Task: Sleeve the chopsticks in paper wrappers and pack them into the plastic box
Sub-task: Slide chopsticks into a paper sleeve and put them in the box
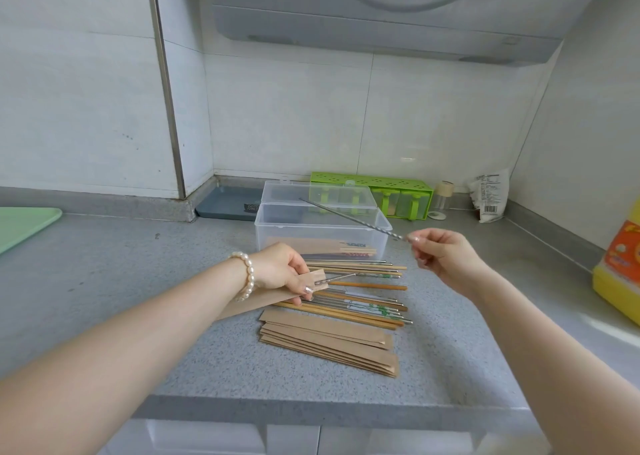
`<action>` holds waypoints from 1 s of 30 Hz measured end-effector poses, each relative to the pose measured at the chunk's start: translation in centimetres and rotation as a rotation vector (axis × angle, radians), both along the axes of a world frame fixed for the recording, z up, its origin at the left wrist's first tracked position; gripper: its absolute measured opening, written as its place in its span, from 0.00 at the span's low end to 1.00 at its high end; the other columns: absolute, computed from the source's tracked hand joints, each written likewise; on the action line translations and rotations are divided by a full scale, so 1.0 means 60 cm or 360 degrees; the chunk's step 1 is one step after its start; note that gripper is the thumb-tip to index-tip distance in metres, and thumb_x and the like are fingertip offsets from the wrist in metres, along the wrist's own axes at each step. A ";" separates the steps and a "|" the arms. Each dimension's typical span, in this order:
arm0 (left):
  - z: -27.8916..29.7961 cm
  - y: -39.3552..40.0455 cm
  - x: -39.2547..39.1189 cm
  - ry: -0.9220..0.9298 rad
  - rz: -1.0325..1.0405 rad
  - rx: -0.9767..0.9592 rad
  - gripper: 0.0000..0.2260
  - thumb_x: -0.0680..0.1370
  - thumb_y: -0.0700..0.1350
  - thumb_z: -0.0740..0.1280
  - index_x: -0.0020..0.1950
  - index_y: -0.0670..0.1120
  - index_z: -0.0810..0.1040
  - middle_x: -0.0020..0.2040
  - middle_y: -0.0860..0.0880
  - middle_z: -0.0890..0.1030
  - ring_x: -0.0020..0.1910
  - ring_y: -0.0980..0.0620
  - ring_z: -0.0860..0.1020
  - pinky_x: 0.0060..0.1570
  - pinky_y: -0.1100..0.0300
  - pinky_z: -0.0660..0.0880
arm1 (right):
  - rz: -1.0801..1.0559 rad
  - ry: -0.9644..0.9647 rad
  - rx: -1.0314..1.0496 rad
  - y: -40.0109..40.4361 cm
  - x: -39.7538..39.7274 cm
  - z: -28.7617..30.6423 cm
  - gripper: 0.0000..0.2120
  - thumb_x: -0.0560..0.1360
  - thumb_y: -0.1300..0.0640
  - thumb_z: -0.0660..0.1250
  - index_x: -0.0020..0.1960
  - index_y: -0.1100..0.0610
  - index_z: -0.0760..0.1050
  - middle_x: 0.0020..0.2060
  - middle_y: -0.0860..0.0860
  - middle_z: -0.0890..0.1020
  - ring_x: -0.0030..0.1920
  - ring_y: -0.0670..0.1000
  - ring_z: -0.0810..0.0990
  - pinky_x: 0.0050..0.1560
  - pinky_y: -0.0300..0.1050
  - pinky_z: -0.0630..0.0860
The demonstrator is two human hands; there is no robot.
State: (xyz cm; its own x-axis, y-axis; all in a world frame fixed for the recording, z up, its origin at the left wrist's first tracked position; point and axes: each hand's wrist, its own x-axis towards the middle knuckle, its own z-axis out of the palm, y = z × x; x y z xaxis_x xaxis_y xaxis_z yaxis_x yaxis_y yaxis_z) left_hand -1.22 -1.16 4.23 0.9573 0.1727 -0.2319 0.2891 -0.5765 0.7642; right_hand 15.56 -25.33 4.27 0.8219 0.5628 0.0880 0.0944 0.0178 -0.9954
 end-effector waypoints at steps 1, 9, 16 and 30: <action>0.001 0.000 -0.001 -0.0003 0.0001 -0.0034 0.04 0.73 0.37 0.70 0.46 0.43 0.79 0.42 0.47 0.85 0.36 0.52 0.83 0.46 0.58 0.80 | 0.0031 0.0120 0.0154 -0.006 -0.001 0.009 0.02 0.71 0.65 0.66 0.42 0.63 0.76 0.26 0.52 0.76 0.28 0.48 0.71 0.29 0.38 0.71; 0.004 -0.008 -0.003 -0.0082 0.0016 -0.0175 0.05 0.73 0.34 0.69 0.46 0.42 0.78 0.41 0.45 0.85 0.35 0.52 0.83 0.47 0.57 0.80 | -0.0049 0.0382 0.0652 -0.025 -0.011 0.014 0.06 0.73 0.58 0.64 0.40 0.60 0.73 0.24 0.51 0.75 0.25 0.45 0.72 0.27 0.35 0.73; 0.012 -0.015 -0.010 -0.0089 0.0019 -0.0170 0.06 0.73 0.34 0.68 0.49 0.42 0.77 0.41 0.45 0.84 0.34 0.53 0.82 0.40 0.62 0.80 | -0.0200 0.0255 0.0581 -0.023 -0.009 0.010 0.10 0.77 0.58 0.62 0.39 0.61 0.73 0.23 0.51 0.76 0.24 0.46 0.72 0.27 0.36 0.73; 0.019 -0.048 -0.005 -0.0135 -0.0065 -0.0216 0.05 0.74 0.34 0.68 0.48 0.41 0.78 0.39 0.47 0.84 0.33 0.54 0.82 0.37 0.64 0.79 | -0.0097 0.0250 0.0048 0.025 -0.043 -0.014 0.07 0.72 0.57 0.69 0.42 0.61 0.78 0.32 0.51 0.76 0.32 0.47 0.71 0.35 0.40 0.68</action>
State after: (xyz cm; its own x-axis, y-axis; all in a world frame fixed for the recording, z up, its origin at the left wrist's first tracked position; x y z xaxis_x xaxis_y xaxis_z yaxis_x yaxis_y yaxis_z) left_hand -1.55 -4.04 5.35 0.9800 0.1056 -0.1685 0.1986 -0.4761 0.8567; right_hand 12.97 -23.85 3.45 0.8594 0.5106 -0.0278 -0.0602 0.0470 -0.9971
